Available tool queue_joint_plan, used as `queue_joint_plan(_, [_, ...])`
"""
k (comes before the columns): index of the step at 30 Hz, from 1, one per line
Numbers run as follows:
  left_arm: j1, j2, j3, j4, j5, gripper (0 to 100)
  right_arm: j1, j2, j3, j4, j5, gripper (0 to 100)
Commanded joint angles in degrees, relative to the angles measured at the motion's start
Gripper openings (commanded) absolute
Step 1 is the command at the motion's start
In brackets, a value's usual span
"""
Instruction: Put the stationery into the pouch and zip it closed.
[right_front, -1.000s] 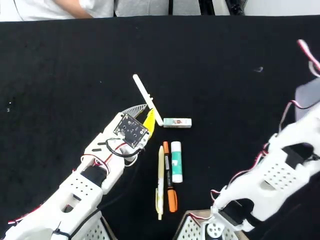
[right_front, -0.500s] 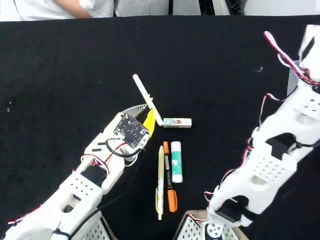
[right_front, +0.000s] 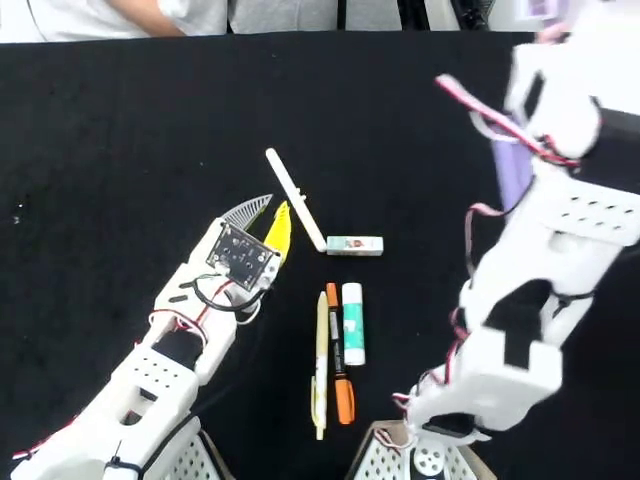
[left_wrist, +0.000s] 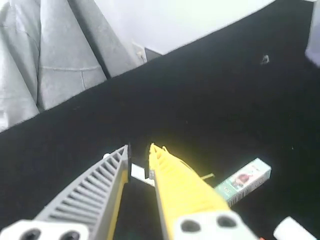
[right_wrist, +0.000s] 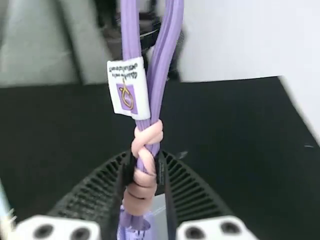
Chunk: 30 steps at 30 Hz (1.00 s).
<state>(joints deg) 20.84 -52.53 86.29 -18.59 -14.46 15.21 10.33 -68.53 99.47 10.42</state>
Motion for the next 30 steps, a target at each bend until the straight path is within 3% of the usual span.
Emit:
queue_joint_plan(1, [-0.57, -1.23, -0.48, -1.67, -0.44, 8, -7.38, -10.68, 12.88, 1.76, -0.62, 1.1])
queue_joint_plan(9, [-3.30, -1.23, -0.48, -1.67, -0.18, 8, -16.70, -20.62, 39.60, -0.18, -0.53, 1.1])
queue_joint_plan(21, [-5.58, -1.23, -0.75, -1.49, -0.09, 8, -17.32, -48.40, 86.81, -20.40, -0.35, 1.1])
queue_joint_plan(30, [-4.44, -1.05, -0.66, -1.41, -0.09, 8, -16.97, -58.15, 97.89, -20.92, 2.81, 1.1])
